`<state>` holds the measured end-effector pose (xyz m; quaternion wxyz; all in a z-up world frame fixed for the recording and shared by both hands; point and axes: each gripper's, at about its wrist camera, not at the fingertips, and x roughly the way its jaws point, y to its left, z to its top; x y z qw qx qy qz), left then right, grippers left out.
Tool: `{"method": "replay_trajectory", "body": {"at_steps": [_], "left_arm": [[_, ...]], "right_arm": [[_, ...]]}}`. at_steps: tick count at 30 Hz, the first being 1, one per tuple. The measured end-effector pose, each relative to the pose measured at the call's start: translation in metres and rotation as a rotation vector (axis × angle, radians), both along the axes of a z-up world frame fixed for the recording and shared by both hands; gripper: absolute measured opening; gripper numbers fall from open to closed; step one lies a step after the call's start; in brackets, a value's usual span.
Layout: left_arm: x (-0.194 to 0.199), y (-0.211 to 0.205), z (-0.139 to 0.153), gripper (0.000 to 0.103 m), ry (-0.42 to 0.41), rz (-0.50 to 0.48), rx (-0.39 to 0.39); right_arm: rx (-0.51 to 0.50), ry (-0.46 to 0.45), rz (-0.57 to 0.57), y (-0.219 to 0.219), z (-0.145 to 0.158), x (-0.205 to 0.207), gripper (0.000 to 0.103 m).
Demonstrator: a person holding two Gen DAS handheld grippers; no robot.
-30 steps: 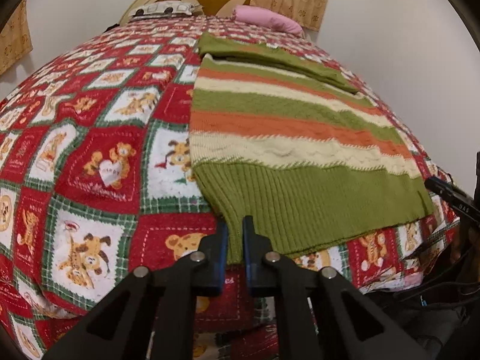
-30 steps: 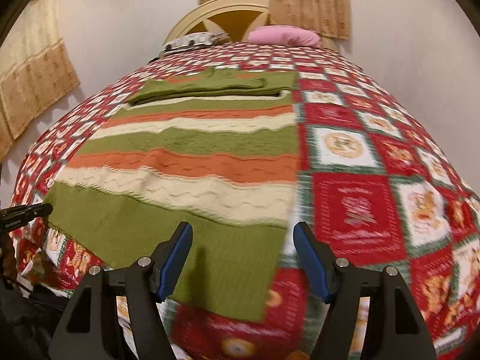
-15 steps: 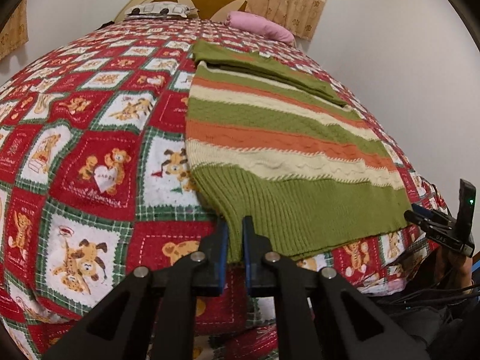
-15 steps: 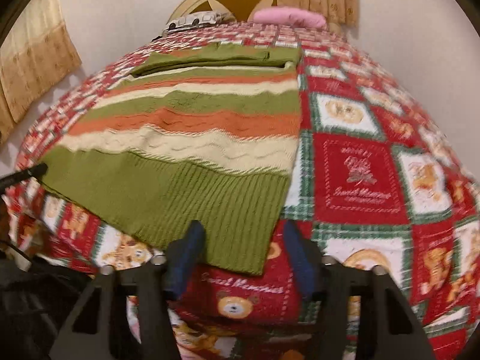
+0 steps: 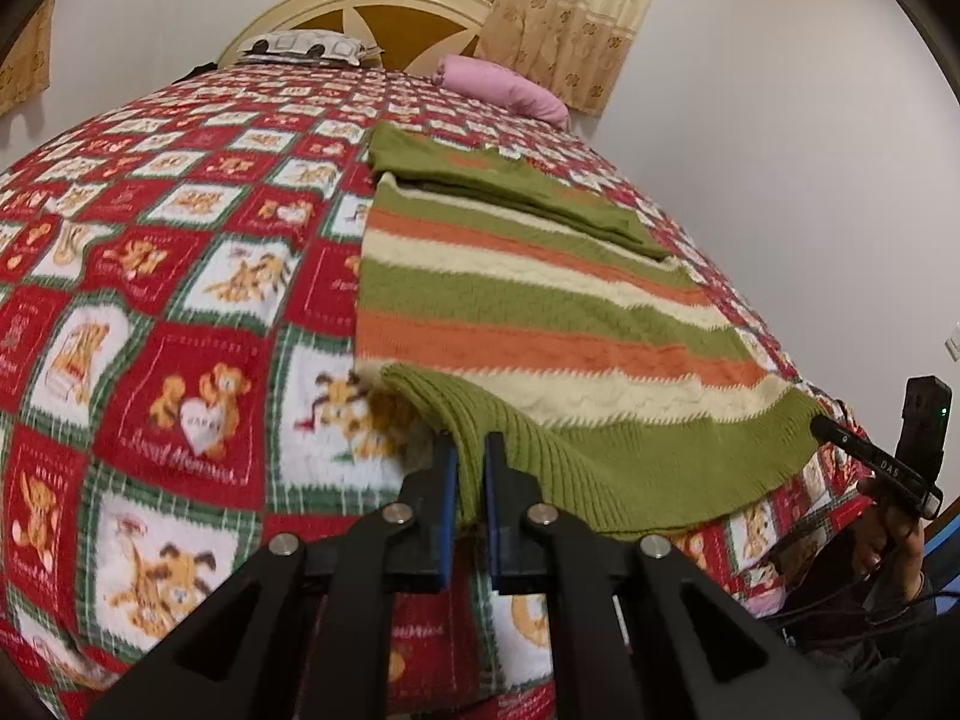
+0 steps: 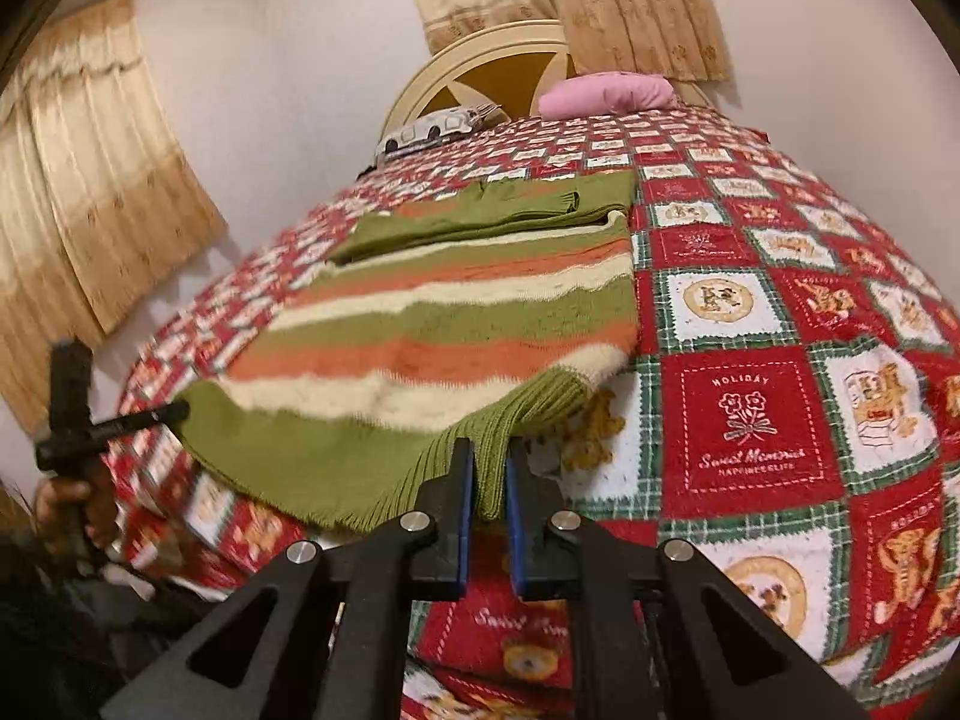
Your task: Fold small clothes
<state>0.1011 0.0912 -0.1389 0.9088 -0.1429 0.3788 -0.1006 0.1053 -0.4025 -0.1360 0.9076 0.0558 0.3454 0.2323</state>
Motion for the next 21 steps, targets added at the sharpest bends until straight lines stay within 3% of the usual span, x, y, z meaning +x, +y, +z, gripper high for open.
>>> {"method": "replay_trajectory", "body": {"at_steps": [7, 21], "left_arm": [[0.024, 0.004, 0.026, 0.008, -0.066, 0.009, -0.025], [0.09, 0.023, 0.076, 0.005, -0.184, 0.064, -0.053]], "right_arm": [[0.022, -0.108, 0.005, 0.004, 0.034, 0.001, 0.008], [0.054, -0.261, 0.003, 0.017, 0.097, 0.063, 0.008]]}}
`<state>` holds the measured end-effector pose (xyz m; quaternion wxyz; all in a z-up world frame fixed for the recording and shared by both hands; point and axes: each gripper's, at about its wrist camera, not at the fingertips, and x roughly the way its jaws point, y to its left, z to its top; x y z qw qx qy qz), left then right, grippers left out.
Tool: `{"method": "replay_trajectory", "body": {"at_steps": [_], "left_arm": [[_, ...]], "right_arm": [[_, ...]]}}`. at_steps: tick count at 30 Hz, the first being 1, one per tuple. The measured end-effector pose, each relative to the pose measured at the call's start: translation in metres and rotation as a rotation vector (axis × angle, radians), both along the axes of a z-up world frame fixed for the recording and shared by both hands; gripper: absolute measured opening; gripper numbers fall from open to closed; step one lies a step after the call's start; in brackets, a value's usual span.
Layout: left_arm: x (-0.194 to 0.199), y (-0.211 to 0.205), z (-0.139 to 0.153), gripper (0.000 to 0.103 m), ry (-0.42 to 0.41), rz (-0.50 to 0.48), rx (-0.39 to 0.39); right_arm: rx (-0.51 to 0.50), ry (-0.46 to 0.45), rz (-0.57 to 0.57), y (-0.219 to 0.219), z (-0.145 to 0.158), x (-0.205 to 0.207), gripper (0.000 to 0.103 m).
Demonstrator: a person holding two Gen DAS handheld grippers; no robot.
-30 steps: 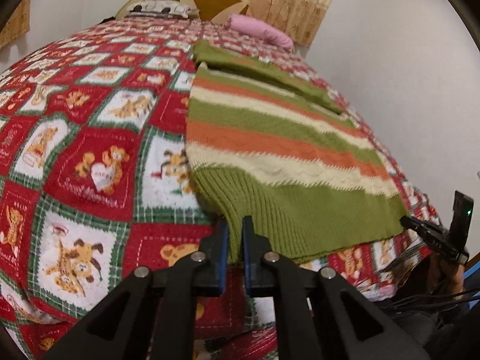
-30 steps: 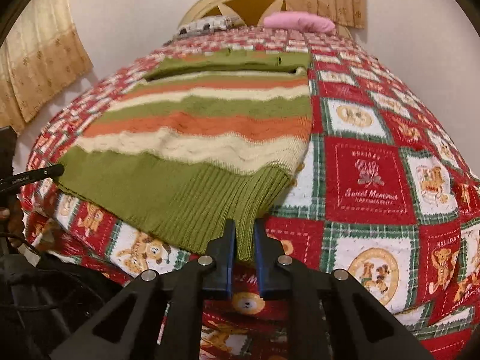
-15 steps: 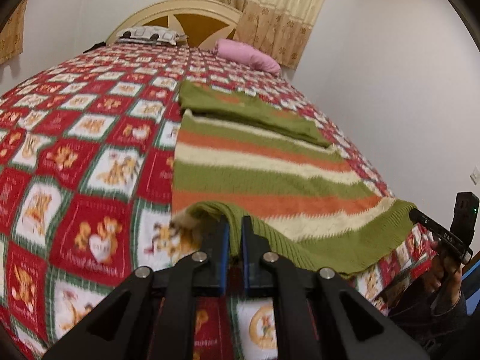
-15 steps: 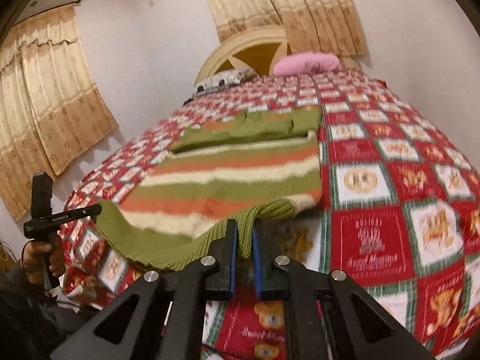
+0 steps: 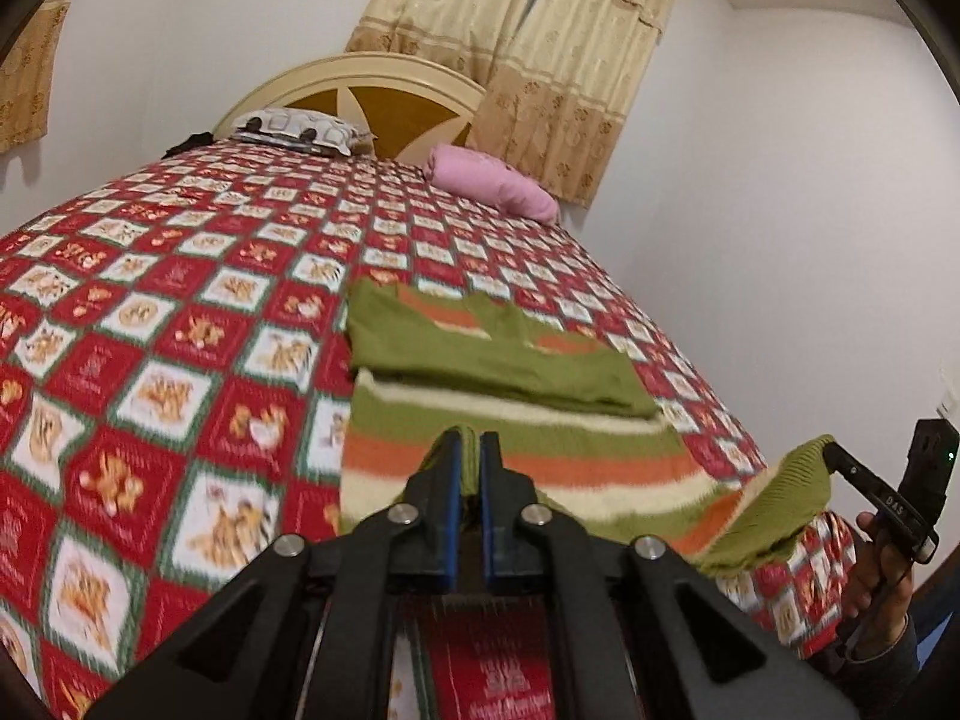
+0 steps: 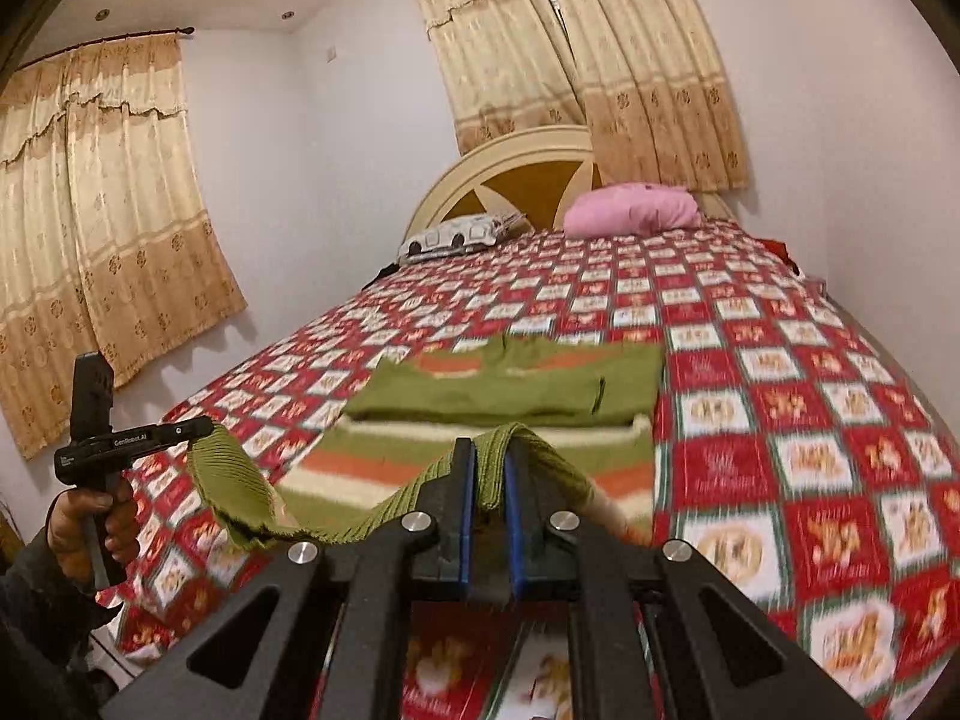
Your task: Fold small clothes
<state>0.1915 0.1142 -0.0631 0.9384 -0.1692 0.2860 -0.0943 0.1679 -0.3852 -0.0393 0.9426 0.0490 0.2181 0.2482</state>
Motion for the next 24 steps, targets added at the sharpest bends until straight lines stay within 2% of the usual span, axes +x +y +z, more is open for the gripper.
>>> {"method": "replay_trajectory", "body": {"at_steps": [7, 11, 16, 20, 24], "left_arm": [[0.043, 0.007, 0.018, 0.005, -0.01, 0.024, -0.02], [0.07, 0.004, 0.036, 0.005, -0.051, 0.035, 0.018], [0.107, 0.009, 0.047, 0.005, -0.055, 0.061, 0.031], [0.138, 0.004, 0.041, 0.005, -0.039, 0.064, 0.067], [0.177, -0.006, 0.02, 0.005, 0.01, 0.072, 0.133]], "right_arm": [[0.001, -0.018, -0.007, 0.005, 0.025, 0.049, 0.008], [-0.019, -0.023, -0.012, 0.011, 0.035, 0.079, 0.008], [-0.031, -0.017, -0.029, 0.017, 0.044, 0.118, 0.008], [-0.054, 0.013, -0.045, 0.02, 0.041, 0.148, 0.008], [-0.078, 0.084, -0.063, 0.025, 0.024, 0.187, 0.008]]}}
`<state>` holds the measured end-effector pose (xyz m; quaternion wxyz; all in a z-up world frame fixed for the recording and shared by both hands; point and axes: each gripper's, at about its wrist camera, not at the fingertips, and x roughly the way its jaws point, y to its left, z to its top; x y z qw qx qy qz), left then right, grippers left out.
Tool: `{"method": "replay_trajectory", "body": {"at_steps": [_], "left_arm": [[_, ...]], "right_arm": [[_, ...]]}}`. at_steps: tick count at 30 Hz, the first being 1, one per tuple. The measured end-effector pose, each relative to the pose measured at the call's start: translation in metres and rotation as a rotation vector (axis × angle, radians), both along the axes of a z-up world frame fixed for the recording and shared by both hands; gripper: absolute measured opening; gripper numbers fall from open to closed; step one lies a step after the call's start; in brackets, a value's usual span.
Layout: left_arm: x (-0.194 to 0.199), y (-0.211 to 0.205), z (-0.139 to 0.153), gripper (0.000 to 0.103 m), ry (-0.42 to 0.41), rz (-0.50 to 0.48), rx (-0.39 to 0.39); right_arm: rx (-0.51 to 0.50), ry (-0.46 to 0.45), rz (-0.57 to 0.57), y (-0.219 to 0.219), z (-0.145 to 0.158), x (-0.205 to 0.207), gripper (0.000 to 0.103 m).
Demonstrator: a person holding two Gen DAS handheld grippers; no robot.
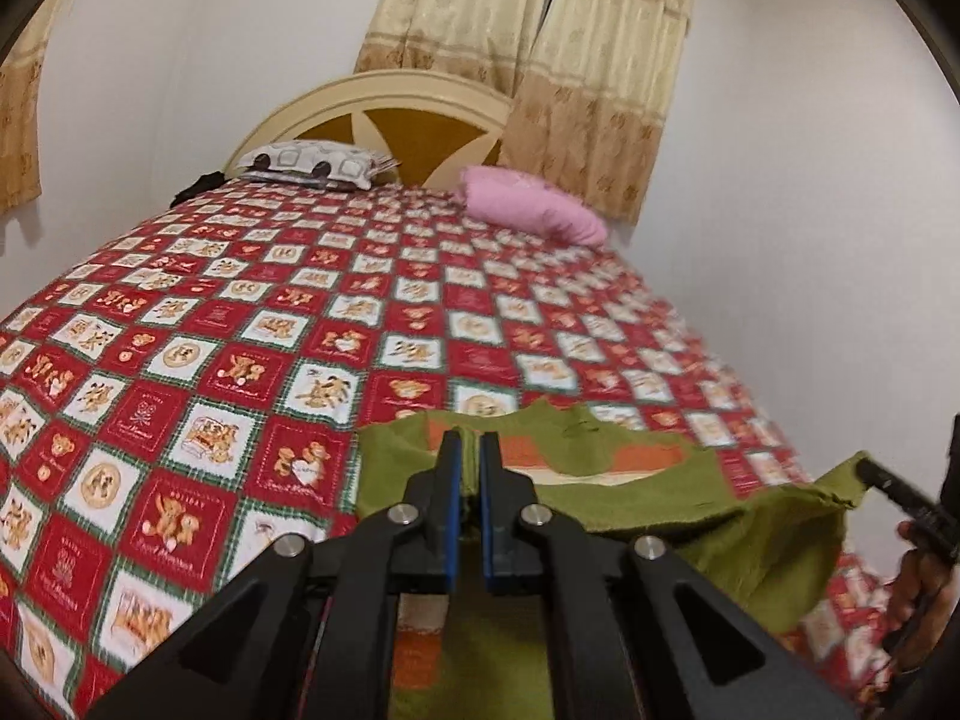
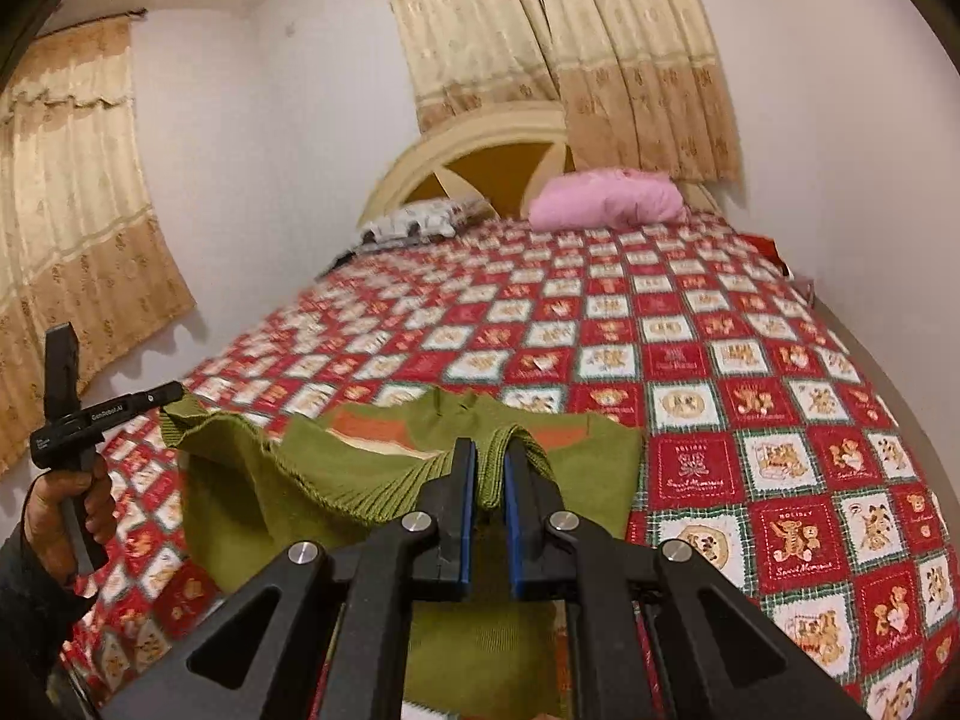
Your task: Fold small clothes
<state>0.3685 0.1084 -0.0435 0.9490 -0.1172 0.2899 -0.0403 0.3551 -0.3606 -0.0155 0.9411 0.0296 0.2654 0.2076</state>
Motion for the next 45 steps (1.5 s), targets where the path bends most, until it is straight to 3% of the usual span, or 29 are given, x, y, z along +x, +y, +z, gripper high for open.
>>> {"method": "replay_trajectory", "body": {"at_steps": [4, 8, 11, 13, 15, 16, 21, 23, 26, 28, 29, 30, 31, 35, 39, 45], "left_arm": [[0.041, -0.003, -0.038, 0.005, 0.097, 0.031, 0.043], [0.071, 0.0, -0.072, 0.006, 0.198, 0.05, 0.033], [0.082, -0.001, -0.083, 0.015, 0.231, 0.07, 0.065], [0.074, 0.003, -0.08, 0.025, 0.223, 0.072, 0.052], [0.061, 0.008, -0.074, 0.055, 0.204, 0.054, 0.038], [0.054, 0.011, -0.071, 0.062, 0.19, 0.054, 0.049], [0.047, 0.01, -0.062, 0.082, 0.16, -0.013, 0.102], [0.054, -0.001, -0.066, 0.083, 0.182, -0.054, 0.175], [0.068, -0.015, -0.078, 0.082, 0.222, -0.098, 0.265], [0.078, -0.021, -0.086, 0.067, 0.242, -0.112, 0.284], [0.08, -0.021, -0.089, 0.045, 0.253, -0.127, 0.28], [0.084, -0.023, -0.092, 0.016, 0.273, -0.148, 0.272], [0.087, -0.024, -0.095, 0.006, 0.293, -0.161, 0.268], [0.077, -0.022, -0.089, 0.005, 0.261, -0.16, 0.266], [0.069, -0.01, -0.067, 0.005, 0.189, -0.119, 0.242], [0.087, -0.006, -0.051, 0.005, 0.143, -0.08, 0.241]], "right_arm": [[-0.008, 0.101, -0.011, 0.003, -0.028, 0.046, 0.008], [-0.044, 0.203, -0.021, 0.008, -0.066, 0.094, 0.008], [-0.019, 0.294, -0.033, 0.004, -0.094, 0.133, 0.019], [-0.025, 0.311, -0.123, -0.009, -0.102, 0.149, 0.066], [0.056, 0.303, -0.118, -0.022, -0.102, 0.148, 0.067], [0.068, 0.303, -0.114, -0.027, -0.102, 0.146, 0.067], [-0.023, 0.293, -0.097, -0.029, -0.107, 0.137, 0.066], [-0.049, 0.304, -0.072, -0.024, -0.109, 0.138, 0.065], [-0.122, 0.301, -0.017, -0.007, -0.109, 0.144, 0.065], [-0.198, 0.333, 0.009, 0.006, -0.116, 0.152, 0.062], [-0.23, 0.354, 0.012, 0.01, -0.121, 0.155, 0.056], [-0.29, 0.377, 0.012, 0.017, -0.13, 0.159, 0.028], [-0.315, 0.379, 0.013, 0.019, -0.133, 0.159, 0.009], [-0.359, 0.282, 0.031, 0.026, -0.125, 0.141, 0.006], [-0.339, 0.168, 0.033, 0.024, -0.096, 0.125, 0.006], [-0.304, 0.09, -0.007, 0.023, -0.071, 0.134, 0.005]]}}
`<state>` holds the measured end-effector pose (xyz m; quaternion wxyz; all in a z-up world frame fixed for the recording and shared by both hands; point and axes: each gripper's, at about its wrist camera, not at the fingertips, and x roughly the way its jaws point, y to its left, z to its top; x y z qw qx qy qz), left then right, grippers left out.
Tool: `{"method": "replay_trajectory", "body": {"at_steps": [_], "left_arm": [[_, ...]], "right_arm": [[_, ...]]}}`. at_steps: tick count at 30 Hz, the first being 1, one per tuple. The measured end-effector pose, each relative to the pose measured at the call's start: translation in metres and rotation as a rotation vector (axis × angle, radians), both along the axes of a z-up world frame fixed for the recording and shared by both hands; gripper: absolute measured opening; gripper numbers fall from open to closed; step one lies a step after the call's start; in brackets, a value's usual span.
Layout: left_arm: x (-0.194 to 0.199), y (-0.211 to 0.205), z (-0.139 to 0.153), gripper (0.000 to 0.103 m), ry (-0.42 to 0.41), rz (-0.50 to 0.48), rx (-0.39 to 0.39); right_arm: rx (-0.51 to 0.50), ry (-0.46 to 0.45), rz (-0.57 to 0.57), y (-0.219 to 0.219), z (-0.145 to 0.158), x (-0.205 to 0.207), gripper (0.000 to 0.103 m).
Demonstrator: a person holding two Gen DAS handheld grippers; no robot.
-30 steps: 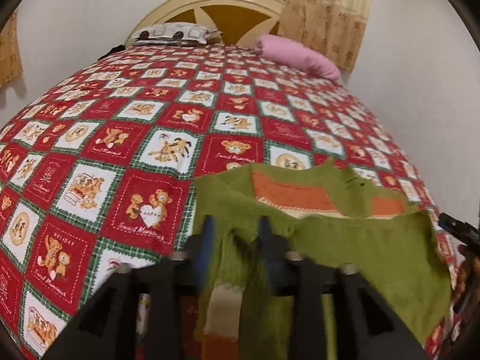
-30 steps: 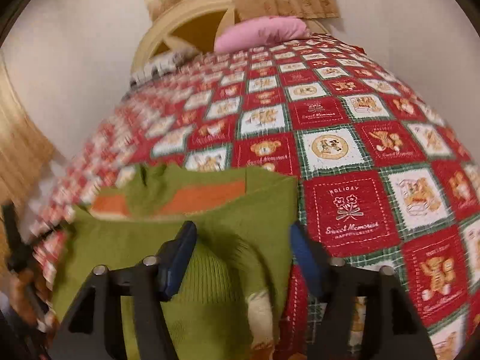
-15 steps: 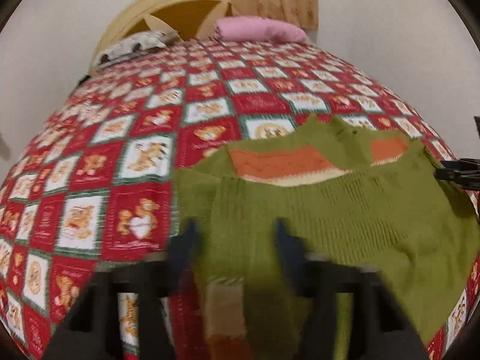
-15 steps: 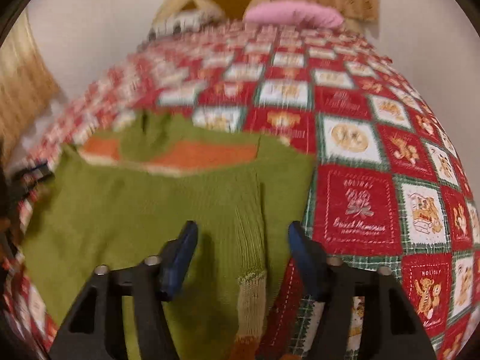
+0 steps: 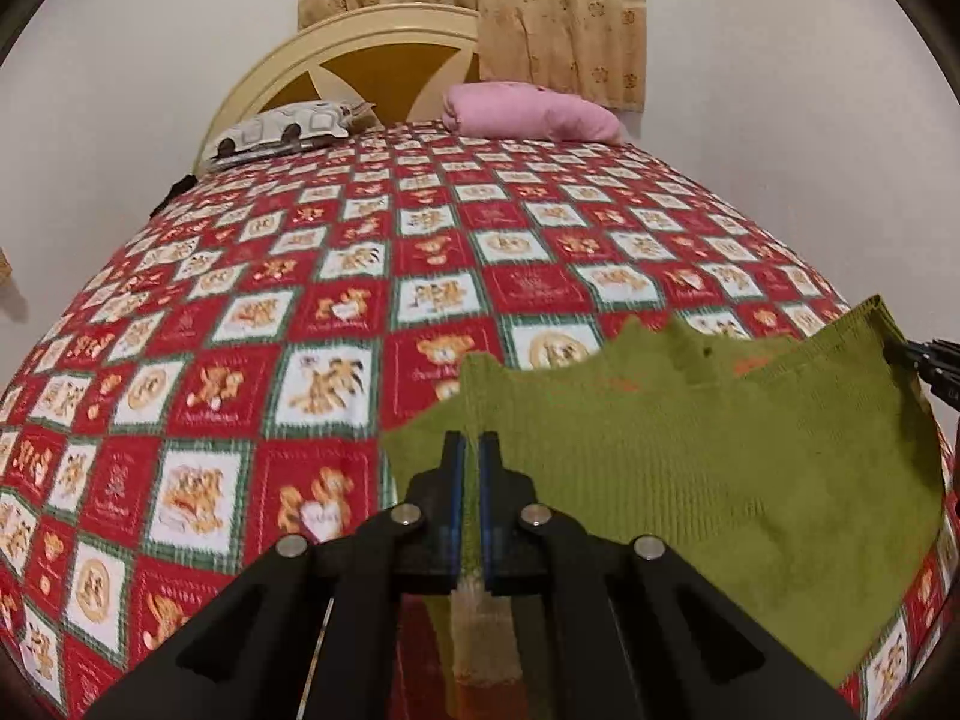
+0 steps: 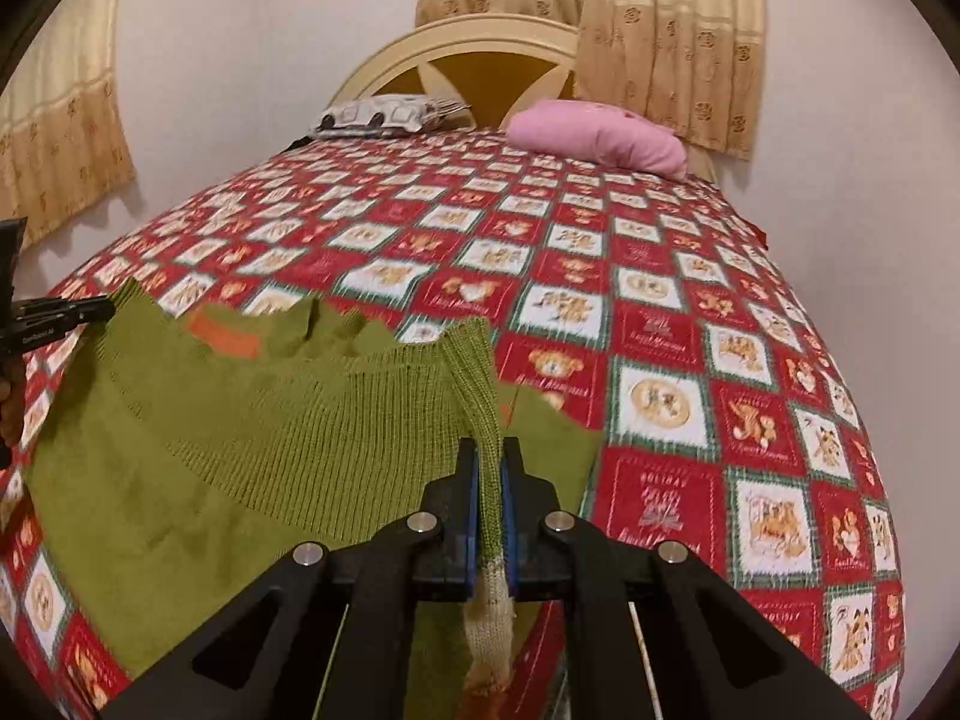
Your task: Fold small clothes
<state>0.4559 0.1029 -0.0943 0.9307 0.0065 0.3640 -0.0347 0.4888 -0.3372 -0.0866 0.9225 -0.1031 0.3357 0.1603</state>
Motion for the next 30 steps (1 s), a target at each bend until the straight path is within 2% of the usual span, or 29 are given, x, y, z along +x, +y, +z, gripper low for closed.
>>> {"method": "replay_trajectory", "body": {"at_steps": [5, 10, 13, 18, 24, 28, 30], "left_arm": [[0.031, 0.005, -0.02, 0.005, 0.046, 0.061, 0.001], [0.045, 0.001, -0.044, 0.005, 0.084, 0.084, 0.026], [0.045, 0.0, -0.042, 0.005, 0.077, 0.087, 0.014], [0.045, 0.0, -0.026, 0.005, 0.023, 0.083, 0.022], [0.057, -0.001, -0.028, 0.005, 0.028, 0.092, 0.02], [0.072, -0.001, -0.044, 0.005, 0.076, 0.111, 0.022], [0.073, -0.002, -0.052, 0.008, 0.099, 0.118, 0.031]], "right_arm": [[0.022, 0.031, -0.038, 0.001, -0.008, 0.025, 0.005], [-0.003, 0.077, -0.081, 0.0, -0.033, 0.045, 0.005], [0.007, 0.096, -0.097, -0.005, -0.043, 0.049, 0.005], [0.001, 0.071, -0.096, -0.004, -0.041, 0.05, 0.005], [0.015, 0.055, -0.123, -0.005, -0.037, 0.053, 0.005], [-0.005, 0.084, -0.155, -0.009, -0.049, 0.06, 0.005], [-0.004, 0.152, -0.143, -0.009, -0.063, 0.068, 0.005]]}}
